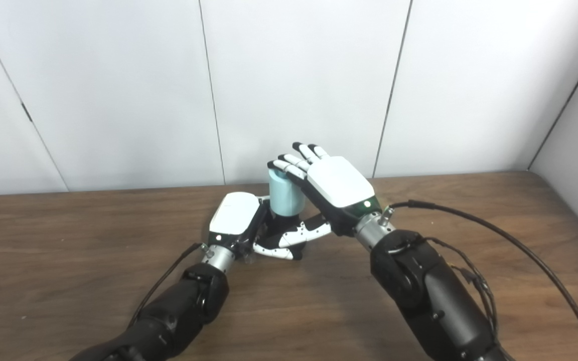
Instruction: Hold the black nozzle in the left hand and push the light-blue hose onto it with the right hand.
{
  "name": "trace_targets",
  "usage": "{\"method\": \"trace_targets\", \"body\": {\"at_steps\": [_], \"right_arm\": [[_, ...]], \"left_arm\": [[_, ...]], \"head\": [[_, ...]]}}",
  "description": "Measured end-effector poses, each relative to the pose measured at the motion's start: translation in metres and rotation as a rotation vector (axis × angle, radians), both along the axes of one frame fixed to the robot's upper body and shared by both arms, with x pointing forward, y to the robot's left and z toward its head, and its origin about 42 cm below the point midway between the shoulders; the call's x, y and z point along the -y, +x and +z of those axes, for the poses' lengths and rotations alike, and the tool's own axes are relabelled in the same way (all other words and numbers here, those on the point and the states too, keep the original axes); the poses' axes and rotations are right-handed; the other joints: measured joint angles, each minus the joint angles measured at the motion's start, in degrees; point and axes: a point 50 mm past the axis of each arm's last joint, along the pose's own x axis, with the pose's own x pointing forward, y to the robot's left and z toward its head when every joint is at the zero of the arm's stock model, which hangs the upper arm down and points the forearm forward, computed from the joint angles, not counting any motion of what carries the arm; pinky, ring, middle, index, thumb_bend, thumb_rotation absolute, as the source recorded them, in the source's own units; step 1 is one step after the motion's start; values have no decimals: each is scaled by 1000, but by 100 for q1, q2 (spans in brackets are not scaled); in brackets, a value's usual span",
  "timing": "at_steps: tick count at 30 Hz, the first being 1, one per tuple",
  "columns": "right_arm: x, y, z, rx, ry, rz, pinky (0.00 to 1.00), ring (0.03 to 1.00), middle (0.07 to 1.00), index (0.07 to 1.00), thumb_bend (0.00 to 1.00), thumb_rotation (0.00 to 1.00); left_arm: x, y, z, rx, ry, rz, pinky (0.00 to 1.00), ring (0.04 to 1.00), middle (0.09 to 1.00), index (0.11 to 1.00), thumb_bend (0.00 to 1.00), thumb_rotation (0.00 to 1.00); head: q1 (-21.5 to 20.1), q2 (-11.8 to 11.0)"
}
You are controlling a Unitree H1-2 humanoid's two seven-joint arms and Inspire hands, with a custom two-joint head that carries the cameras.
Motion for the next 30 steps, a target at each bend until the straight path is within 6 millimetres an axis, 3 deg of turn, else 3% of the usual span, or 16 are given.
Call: {"method": "trace_targets", "body": {"at_steps": [5, 10, 25, 30], "right_arm": [[-3, -2, -3, 12, -16, 3, 976, 993, 905, 874, 913, 781], [-6, -8, -10, 21, -61, -3, 992, 1000, 965, 924, 899, 866], [-10, -17, -21, 4, -96, -32, 1000, 1000, 1000, 990, 909, 920], [-11, -18, -20, 0, -94, -43, 1000, 1000, 1000, 978, 903, 880]], "left_arm": [[0, 0, 0, -4, 1, -1, 453, 445, 413, 517, 520, 0], [0, 0, 0, -4, 2, -1, 426, 418, 410, 514, 520, 0], [-3, 0, -1, -6, 5, 2, 401, 392, 405, 510, 520, 0], [-3, 0, -1, -5, 5, 3, 387, 379, 400, 508, 519, 0]], "head": [[-9, 0], [-9, 9], [0, 44], [-9, 44]]}}
